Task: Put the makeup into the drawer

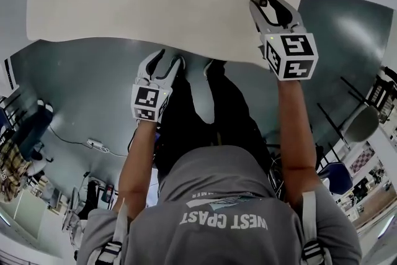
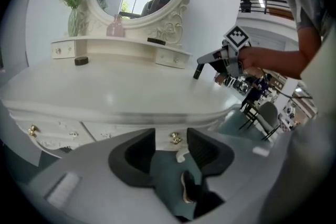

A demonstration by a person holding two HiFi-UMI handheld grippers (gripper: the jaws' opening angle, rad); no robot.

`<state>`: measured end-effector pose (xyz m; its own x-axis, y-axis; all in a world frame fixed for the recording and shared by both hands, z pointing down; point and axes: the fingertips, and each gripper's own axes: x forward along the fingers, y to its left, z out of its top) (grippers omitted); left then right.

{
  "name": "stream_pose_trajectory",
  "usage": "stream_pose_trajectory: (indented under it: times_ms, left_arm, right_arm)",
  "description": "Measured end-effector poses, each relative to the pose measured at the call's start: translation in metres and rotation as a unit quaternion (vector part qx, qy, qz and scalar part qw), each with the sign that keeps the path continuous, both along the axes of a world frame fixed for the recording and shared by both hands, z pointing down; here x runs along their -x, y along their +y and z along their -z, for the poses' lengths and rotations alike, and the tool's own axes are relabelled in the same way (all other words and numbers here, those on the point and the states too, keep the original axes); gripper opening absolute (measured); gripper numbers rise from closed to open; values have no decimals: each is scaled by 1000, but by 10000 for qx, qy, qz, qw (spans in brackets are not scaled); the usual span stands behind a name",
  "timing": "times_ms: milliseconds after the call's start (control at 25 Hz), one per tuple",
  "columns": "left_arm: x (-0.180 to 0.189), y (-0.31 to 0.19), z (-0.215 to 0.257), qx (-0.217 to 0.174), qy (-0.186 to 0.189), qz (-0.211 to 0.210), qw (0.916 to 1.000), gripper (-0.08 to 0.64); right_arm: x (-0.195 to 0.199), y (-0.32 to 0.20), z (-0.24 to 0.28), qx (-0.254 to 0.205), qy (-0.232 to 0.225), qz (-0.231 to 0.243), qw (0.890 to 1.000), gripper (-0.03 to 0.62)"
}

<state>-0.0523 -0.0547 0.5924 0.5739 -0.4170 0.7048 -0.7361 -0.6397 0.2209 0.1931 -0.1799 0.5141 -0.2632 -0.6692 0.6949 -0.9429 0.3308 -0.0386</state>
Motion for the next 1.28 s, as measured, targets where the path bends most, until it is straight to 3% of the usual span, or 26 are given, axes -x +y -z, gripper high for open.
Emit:
stream_pose_trajectory:
  times_ms: [200, 440, 880, 1080, 1280]
  left_arm:
    - [-17, 12, -38, 231, 12, -48, 9997, 207]
    - [-50, 3, -58, 87, 87, -148, 9998, 215]
    - [-44, 0, -76, -237, 110, -401, 9989, 205]
    - [-44, -2, -82, -273, 98, -406, 9988, 135]
    - [-48, -4, -87, -323, 101, -514, 9981, 121]
  right_arm:
    - [-2, 1, -11, 119, 93, 32, 9999, 178]
    - [-12, -4, -14, 171, 278, 20, 9995, 131]
    - [15, -3, -19, 138, 464, -76, 9988, 110]
    - [22, 4, -19, 118, 439, -166, 9988, 109]
    - [25, 12, -9, 6, 380, -200, 9991, 109]
